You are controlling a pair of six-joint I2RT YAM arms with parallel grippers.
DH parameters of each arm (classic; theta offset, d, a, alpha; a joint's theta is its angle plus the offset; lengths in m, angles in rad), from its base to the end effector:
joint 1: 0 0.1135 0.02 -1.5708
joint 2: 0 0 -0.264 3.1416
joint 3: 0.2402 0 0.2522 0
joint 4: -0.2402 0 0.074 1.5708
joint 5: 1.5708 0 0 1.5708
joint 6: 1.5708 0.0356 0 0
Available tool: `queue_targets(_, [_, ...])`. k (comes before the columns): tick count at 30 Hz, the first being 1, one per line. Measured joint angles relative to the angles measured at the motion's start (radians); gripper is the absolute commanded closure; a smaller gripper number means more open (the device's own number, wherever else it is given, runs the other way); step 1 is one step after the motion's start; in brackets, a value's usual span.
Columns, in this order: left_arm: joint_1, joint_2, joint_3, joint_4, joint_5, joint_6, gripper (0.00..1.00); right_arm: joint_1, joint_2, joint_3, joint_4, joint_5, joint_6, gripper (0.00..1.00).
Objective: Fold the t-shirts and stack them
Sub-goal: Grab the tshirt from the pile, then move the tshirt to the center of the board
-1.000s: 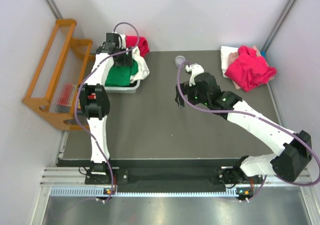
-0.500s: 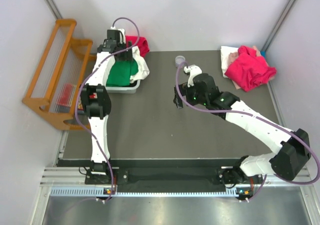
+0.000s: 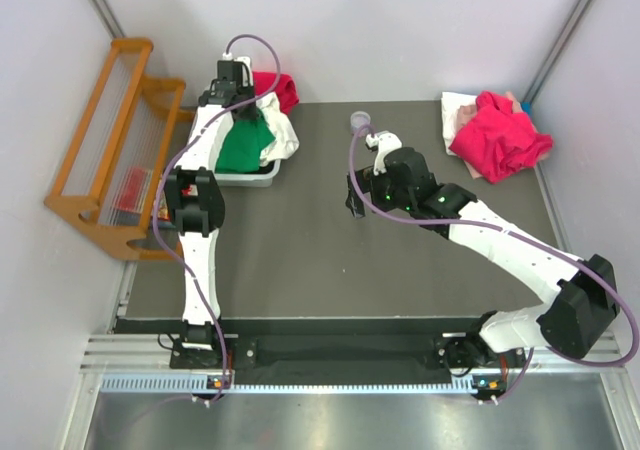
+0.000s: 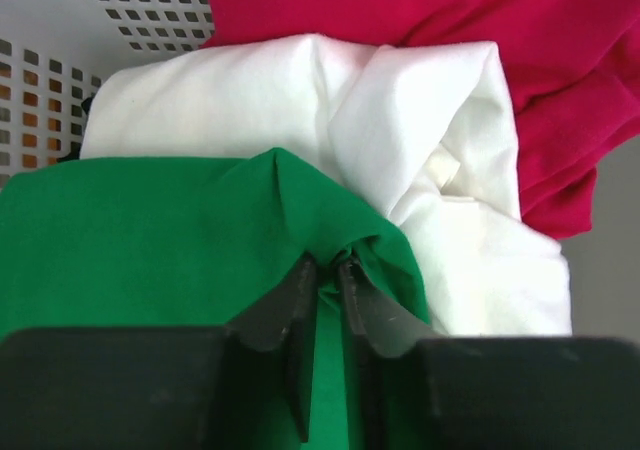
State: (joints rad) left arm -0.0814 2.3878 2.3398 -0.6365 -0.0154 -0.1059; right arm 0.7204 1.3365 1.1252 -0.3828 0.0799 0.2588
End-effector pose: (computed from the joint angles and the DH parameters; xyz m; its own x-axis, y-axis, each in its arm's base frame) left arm 0.5432 -0.0438 0.2731 -0.6340 -0.0543 -0.7714 0.0024 0.9974 -0.0722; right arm 0.2285 0.1968 0.3163 -0.5622 -0.1541 -0.8125 -0.4800 0.8609 0.1689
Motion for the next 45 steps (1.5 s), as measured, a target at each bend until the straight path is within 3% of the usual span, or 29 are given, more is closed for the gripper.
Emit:
queue_targets(1, [0.000,0.000,0.000,0.002,0.002,-0.001,1.00,0.000,0.000,0.000,0.000,0.000,0.000,0.00])
queue_targets(8, [0.000,-0.006,-0.037,0.010,0.022,0.005,1.00,0.000,0.000,0.000,0.000,-0.003,0.005,0.00])
queue_targets(12, [0.003,-0.092,-0.142,0.016,0.068,0.019,1.00,0.000,0.000,0.000,0.002,-0.004,0.007,0.00])
queue_targets(17, [0.002,-0.361,-0.316,-0.016,0.127,0.053,1.00,0.000,0.000,-0.001,0.008,-0.006,0.006,0.00])
queue_targets(24, [-0.006,-0.793,-0.360,-0.067,0.210,0.071,1.00,0.000,0.000,0.001,0.014,-0.002,0.000,0.00])
queue_targets(29, [-0.073,-0.974,-0.359,-0.129,0.307,0.096,1.00,0.000,-0.019,0.001,0.013,0.024,-0.004,0.00])
queue_targets(35, [-0.265,-0.999,-0.370,-0.333,0.429,0.192,1.00,0.001,-0.128,-0.003,0.015,0.163,0.008,0.01])
queue_targets(45, [-0.384,-0.996,-0.378,-0.603,0.598,0.327,0.94,-0.060,-0.426,-0.045,0.087,0.376,0.050,0.00])
